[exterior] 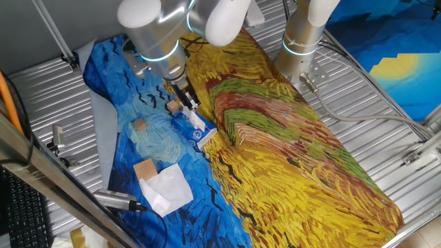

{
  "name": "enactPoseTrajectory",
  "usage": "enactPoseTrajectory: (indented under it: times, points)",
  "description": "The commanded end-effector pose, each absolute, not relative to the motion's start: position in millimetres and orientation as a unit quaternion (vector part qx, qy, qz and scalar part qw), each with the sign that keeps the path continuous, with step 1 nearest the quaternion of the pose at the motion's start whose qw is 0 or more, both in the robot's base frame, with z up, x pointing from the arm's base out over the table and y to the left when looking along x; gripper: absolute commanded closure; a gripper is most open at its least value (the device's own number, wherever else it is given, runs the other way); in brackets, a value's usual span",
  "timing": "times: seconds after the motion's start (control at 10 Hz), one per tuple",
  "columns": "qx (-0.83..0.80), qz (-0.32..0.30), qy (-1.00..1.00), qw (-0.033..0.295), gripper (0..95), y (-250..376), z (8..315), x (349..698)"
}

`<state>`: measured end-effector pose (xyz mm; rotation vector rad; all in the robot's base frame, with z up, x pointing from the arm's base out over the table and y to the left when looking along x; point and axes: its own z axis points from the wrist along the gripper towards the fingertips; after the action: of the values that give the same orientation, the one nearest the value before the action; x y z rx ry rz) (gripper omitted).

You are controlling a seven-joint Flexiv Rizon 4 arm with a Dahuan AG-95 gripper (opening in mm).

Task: Pull out a napkin

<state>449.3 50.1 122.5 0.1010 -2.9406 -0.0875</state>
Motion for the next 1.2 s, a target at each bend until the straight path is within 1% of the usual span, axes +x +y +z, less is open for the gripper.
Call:
enactPoseTrajectory:
  times: [0.1, 0.3, 0.9, 1.2]
  points:
    - [0.035, -0.03, -0.994, 0.1, 95.0, 50, 123, 450]
    - [0.035, -0.031, -0.994, 0.1, 95.0, 50, 126, 449]
    - [0.031, -0.031, -0.994, 0.101, 95.0, 55, 152, 443]
    - [0.03, -0.031, -0.994, 0.101, 95.0, 56, 156, 443]
